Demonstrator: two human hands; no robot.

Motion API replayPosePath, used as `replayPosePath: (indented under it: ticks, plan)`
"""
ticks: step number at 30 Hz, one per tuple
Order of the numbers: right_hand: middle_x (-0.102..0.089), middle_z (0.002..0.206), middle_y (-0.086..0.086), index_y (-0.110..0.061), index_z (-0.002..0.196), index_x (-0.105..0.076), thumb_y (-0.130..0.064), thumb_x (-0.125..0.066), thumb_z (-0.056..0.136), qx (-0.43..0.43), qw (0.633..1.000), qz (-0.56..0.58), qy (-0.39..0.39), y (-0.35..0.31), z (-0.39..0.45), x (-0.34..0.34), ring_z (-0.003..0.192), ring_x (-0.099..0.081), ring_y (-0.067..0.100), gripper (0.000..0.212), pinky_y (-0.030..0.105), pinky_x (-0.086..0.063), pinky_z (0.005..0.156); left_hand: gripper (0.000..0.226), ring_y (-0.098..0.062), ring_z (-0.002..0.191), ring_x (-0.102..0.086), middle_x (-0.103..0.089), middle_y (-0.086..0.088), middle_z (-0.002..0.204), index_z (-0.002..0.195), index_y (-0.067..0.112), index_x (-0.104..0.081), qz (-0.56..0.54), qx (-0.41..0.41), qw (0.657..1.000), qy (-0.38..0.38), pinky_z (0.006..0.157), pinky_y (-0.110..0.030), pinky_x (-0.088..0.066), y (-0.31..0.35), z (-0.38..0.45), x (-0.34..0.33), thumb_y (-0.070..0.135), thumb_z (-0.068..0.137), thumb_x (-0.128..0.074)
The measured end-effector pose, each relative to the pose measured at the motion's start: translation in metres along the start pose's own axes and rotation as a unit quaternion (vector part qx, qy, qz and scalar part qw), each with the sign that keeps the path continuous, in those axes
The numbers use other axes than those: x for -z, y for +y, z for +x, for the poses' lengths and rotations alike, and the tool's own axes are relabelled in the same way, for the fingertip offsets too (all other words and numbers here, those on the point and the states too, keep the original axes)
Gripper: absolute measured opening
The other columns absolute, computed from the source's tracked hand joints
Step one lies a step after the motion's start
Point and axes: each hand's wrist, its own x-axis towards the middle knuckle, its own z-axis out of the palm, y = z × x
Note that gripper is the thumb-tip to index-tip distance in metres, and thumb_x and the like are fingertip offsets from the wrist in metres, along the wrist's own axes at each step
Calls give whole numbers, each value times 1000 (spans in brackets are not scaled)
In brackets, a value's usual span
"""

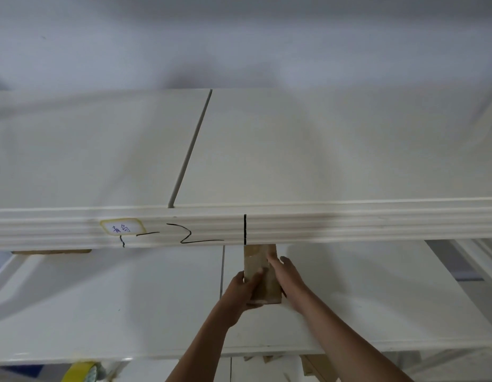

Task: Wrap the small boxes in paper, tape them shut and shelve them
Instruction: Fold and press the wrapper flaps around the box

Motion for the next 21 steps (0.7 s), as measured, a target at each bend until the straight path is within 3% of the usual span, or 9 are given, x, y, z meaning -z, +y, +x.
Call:
replayPosePath:
  ticks: [2, 4, 7, 10, 13, 15, 17, 19, 21]
  plan:
    - [-55, 140, 4, -20, 148, -39, -73, -54, 86, 16, 999, -45, -10, 6, -1, 2, 111, -63, 20, 83, 33, -57, 74, 48, -24, 98, -72, -71, -8, 113, 127, 13, -56, -2, -21, 999, 46, 82, -40, -62, 2, 2, -1, 45, 92, -67]
    - [-64, 125, 5, -17, 136, -53, -68, -51, 91, 18, 995, -92, -43, 15, -3, 3, 104, -68, 21, 68, 38, -62, 80, 45, -23, 95, -72, -72, -8, 109, 124, 12, -58, 0, -25, 997, 74, 78, -38, -63, 1, 6, -2, 43, 92, -68]
    - [-68, 112, 8, -13, 124, -59, -59, -45, 99, 42, 992, -100, -58, 22, -8, -4, 90, -74, 22, 54, 38, -64, 74, 36, -23, 91, -73, -73, -9, 104, 118, 11, -60, 9, -26, 996, 80, 73, -35, -63, -2, 5, -5, 38, 96, -64]
    - [-67, 109, 7, -13, 120, -56, -58, -42, 100, 55, 991, -121, -24, 26, -9, -10, 88, -73, 21, 51, 34, -64, 68, 28, -19, 85, -72, -71, -6, 100, 111, 13, -59, 34, -30, 995, 86, 65, -28, -60, 0, 2, -8, 39, 100, -57]
    - [-66, 110, 4, -11, 120, -52, -55, -58, 93, 41, 995, -81, 29, 26, -12, -9, 91, -70, 19, 52, 33, -61, 64, 49, -18, 99, -68, -66, -7, 119, 135, 15, -47, 73, -26, 994, 74, 73, -27, -59, -1, 5, -4, 47, 99, -55]
    - [-62, 112, 4, -12, 120, -43, -47, -67, 89, 55, 989, -117, 75, 22, -14, -5, 93, -65, 17, 53, 25, -53, 61, 61, -19, 109, -60, -53, -10, 134, 147, 23, -37, 194, -37, 974, 110, 81, -28, -54, -6, 10, 2, 47, 95, -61]
    - [-60, 114, 4, -14, 117, -36, -44, -71, 86, 75, 981, -151, 92, 21, -12, -3, 97, -64, 20, 55, 25, -52, 65, 39, -18, 107, -59, -55, -9, 131, 136, 25, -50, 259, -79, 948, 169, 86, -32, -54, -4, 10, 2, 31, 99, -59]
    - [-61, 109, 1, -15, 115, -35, -45, -73, 86, 100, 979, -159, 84, 19, -15, -3, 95, -67, 20, 57, 22, -51, 61, 27, -15, 98, -65, -65, -5, 120, 127, 21, -59, 229, -101, 955, 159, 84, -32, -57, -2, 8, -4, 26, 103, -52]
    - [-65, 98, 0, -15, 112, -41, -39, -68, 92, 134, 978, -147, 62, 17, -21, -7, 81, -69, 12, 41, 18, -50, 53, 30, -11, 90, -71, -71, -2, 108, 121, 19, -61, 99, -65, 987, 111, 74, -26, -58, 5, 2, -13, 40, 101, -54]
